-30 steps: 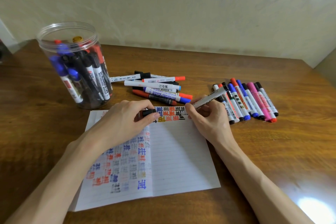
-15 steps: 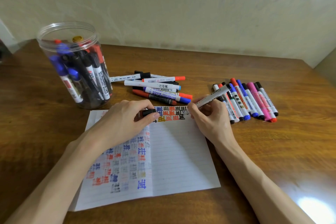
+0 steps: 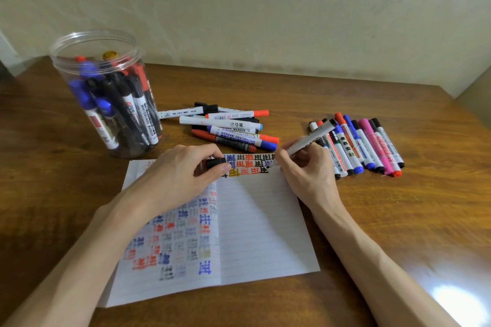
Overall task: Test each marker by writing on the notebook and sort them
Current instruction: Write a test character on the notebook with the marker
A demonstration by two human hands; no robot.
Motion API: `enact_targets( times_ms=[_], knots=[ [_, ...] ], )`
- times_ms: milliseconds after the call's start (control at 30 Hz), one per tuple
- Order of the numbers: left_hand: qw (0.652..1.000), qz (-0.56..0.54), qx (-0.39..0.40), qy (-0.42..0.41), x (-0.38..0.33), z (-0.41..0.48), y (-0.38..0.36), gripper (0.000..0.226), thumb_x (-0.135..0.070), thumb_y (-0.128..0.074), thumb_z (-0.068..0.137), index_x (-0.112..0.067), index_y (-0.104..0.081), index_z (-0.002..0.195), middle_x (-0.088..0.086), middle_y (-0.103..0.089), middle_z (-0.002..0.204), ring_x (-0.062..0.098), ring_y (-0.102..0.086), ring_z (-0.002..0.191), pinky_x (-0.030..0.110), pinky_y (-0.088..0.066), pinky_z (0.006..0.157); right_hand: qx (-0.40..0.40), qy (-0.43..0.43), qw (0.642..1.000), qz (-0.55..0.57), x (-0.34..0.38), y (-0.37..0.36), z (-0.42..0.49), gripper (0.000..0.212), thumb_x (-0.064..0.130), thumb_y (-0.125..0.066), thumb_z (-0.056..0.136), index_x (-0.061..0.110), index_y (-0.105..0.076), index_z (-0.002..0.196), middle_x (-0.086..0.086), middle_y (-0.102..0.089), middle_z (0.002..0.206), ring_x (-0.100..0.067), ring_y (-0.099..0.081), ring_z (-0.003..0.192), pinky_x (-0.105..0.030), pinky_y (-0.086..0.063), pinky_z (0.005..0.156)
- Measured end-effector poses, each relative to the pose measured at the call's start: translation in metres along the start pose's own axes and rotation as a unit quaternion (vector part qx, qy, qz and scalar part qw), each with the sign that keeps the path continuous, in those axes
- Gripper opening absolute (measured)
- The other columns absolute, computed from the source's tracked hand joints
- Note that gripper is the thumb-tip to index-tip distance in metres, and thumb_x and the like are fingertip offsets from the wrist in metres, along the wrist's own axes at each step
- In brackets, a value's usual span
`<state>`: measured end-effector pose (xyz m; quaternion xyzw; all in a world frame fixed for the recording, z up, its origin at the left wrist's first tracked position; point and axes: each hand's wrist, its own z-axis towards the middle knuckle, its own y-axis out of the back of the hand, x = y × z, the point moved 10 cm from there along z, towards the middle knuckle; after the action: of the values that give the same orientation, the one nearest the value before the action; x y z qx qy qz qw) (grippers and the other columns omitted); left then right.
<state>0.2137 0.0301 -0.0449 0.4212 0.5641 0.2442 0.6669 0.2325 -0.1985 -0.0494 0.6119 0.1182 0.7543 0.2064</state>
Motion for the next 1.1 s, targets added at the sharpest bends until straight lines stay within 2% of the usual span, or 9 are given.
enact_targets(
  times_ms=[200, 333, 500, 600, 734, 834, 900, 967, 1100],
  knots=[
    [1.000, 0.001, 0.003, 0.001, 0.000, 0.000, -0.001, 0.031, -0.065, -0.050, 0.092, -0.044, -0.064, 0.109, -0.022, -0.070, 0.107, -0.001, -0.066, 0.094, 0.033, -0.060, 0.079, 0.009, 0.008, 1.000, -0.014, 0.003, -0.002, -0.001, 0.009, 0.022, -0.071, 0.092, 0.014, -0.073, 0.087, 0.006, -0.076, 0.077, -0.008, -0.073, 0.072, -0.023, -0.059, 0.062],
    [1.000, -0.004, 0.001, -0.004, 0.000, 0.000, 0.000, 0.031, -0.066, -0.051, 0.091, -0.044, -0.064, 0.109, -0.022, -0.069, 0.107, -0.001, -0.065, 0.094, 0.034, -0.060, 0.078, 0.009, -0.005, 1.000, -0.024, 0.003, -0.003, -0.002, 0.012, 0.023, -0.072, 0.087, 0.013, -0.071, 0.081, 0.008, -0.072, 0.069, -0.005, -0.067, 0.063, -0.018, -0.050, 0.054],
    [0.999, -0.004, -0.027, -0.024, -0.009, -0.002, 0.008, 0.044, -0.066, -0.044, 0.088, -0.042, -0.064, 0.120, -0.024, -0.065, 0.112, -0.006, -0.060, 0.095, 0.023, -0.056, 0.076, -0.015, -0.028, 0.997, 0.073, 0.002, 0.005, -0.002, 0.008, 0.009, -0.069, 0.092, 0.011, -0.072, 0.085, 0.006, -0.072, 0.069, -0.003, -0.068, 0.065, -0.016, -0.049, 0.059],
    [0.997, -0.041, -0.051, -0.042, -0.014, -0.003, 0.013, 0.042, -0.056, -0.044, 0.097, -0.039, -0.058, 0.134, -0.024, -0.058, 0.123, -0.008, -0.060, 0.103, 0.018, -0.054, 0.075, -0.017, -0.038, 0.989, 0.142, 0.004, 0.007, -0.002, 0.003, 0.010, -0.070, 0.096, 0.007, -0.071, 0.096, 0.002, -0.072, 0.071, -0.004, -0.067, 0.067, -0.017, -0.050, 0.060],
    [0.991, -0.096, -0.059, -0.072, -0.023, -0.006, 0.013, 0.041, -0.037, -0.050, 0.104, -0.035, -0.054, 0.145, -0.022, -0.056, 0.135, -0.005, -0.058, 0.119, 0.029, -0.058, 0.090, 0.016, -0.050, 0.980, 0.191, 0.006, 0.000, -0.004, 0.015, 0.020, -0.074, 0.098, 0.008, -0.070, 0.104, -0.010, -0.075, 0.081, -0.016, -0.067, 0.067, -0.025, -0.051, 0.058],
    [0.987, -0.130, -0.071, -0.069, -0.023, -0.007, 0.016, 0.040, -0.031, -0.063, 0.097, -0.034, -0.062, 0.137, -0.023, -0.066, 0.122, -0.004, -0.067, 0.106, 0.030, -0.062, 0.084, 0.063, -0.063, 0.966, 0.244, 0.009, -0.009, -0.005, 0.014, 0.019, -0.074, 0.098, 0.005, -0.071, 0.102, -0.015, -0.074, 0.084, -0.019, -0.064, 0.068, -0.028, -0.047, 0.056],
    [0.985, -0.141, -0.073, -0.065, -0.022, -0.007, 0.016, 0.035, -0.027, -0.069, 0.094, -0.034, -0.065, 0.128, -0.025, -0.068, 0.110, -0.008, -0.069, 0.099, 0.019, -0.060, 0.079, 0.092, -0.064, 0.956, 0.271, 0.013, -0.014, -0.007, 0.011, 0.018, -0.073, 0.098, 0.007, -0.071, 0.100, -0.013, -0.074, 0.086, -0.020, -0.063, 0.069, -0.026, -0.045, 0.055],
    [0.984, -0.147, -0.071, -0.066, -0.023, -0.008, 0.016, 0.032, -0.024, -0.071, 0.093, -0.035, -0.066, 0.122, -0.028, -0.067, 0.103, -0.009, -0.069, 0.093, 0.012, -0.056, 0.073, 0.111, -0.060, 0.951, 0.283, 0.016, -0.018, -0.009, 0.008, 0.017, -0.073, 0.098, 0.010, -0.071, 0.099, -0.014, -0.073, 0.086, -0.021, -0.062, 0.069, -0.025, -0.044, 0.055],
    [0.984, -0.147, -0.069, -0.069, -0.027, -0.009, 0.015, 0.030, -0.024, -0.070, 0.092, -0.036, -0.065, 0.119, -0.036, -0.065, 0.081, -0.008, -0.070, 0.085, 0.010, -0.054, 0.071, 0.130, -0.059, 0.947, 0.287, 0.017, -0.022, -0.011, 0.009, 0.018, -0.074, 0.097, 0.010, -0.070, 0.101, -0.013, -0.073, 0.086, -0.020, -0.062, 0.069, -0.026, -0.044, 0.056]
  ],
)
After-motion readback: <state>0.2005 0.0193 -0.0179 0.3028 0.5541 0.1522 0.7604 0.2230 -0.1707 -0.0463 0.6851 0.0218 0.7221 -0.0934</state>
